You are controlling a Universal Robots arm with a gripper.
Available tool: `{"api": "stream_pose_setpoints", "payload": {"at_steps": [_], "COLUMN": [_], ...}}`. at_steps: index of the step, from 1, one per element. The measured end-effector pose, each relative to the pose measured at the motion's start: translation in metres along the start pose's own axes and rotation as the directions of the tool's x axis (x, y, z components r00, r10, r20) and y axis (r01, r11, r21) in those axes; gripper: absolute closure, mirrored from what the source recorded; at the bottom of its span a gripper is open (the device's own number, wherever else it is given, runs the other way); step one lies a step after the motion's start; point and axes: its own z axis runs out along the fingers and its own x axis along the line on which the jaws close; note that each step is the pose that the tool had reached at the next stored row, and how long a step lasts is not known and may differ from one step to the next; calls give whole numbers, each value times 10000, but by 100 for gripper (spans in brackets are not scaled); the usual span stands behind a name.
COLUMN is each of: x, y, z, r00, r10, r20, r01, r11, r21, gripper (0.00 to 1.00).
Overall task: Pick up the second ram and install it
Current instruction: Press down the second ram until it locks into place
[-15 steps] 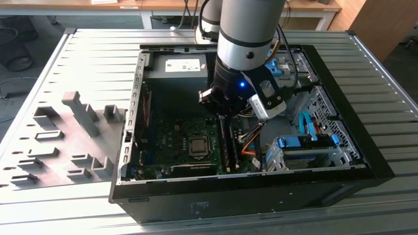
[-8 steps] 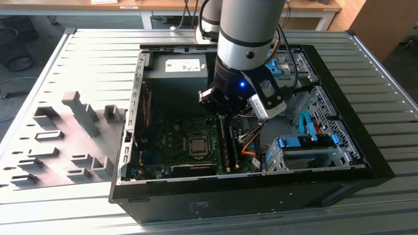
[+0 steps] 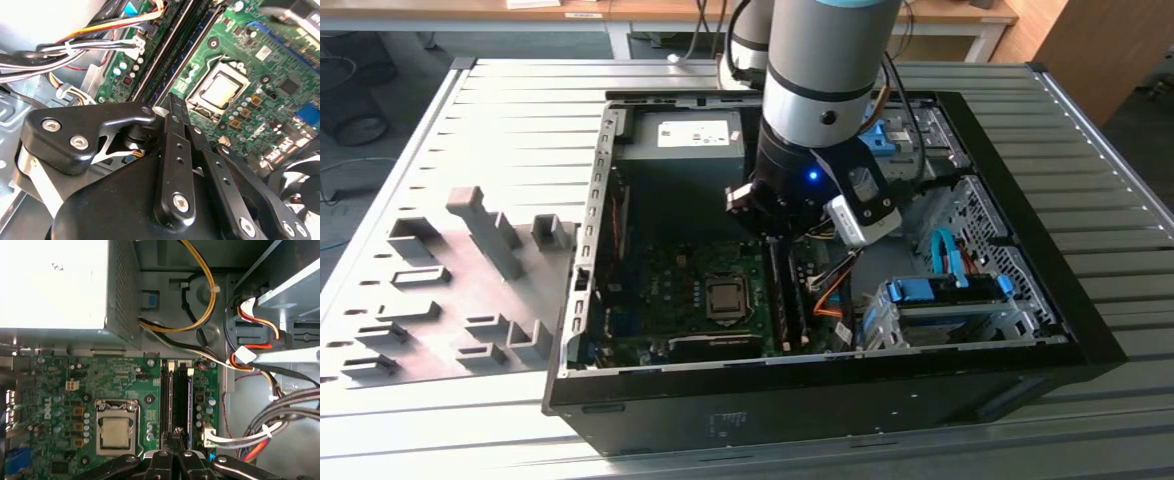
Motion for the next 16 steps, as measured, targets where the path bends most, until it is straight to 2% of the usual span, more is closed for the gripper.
{"api": "stream_pose_setpoints", "payload": {"at_steps": [7, 11, 16], "x": [-3, -4, -10], "y": [213, 278, 317], "z": [135, 210, 300], "r00": [10000, 10000, 10000], "r10": [-1, -1, -12], "r20": [1, 2, 1], "r01": [1, 1, 12], "r11": [10000, 10000, 10000], "r21": [-4, -7, -3], "gripper": [90, 90, 90]}}
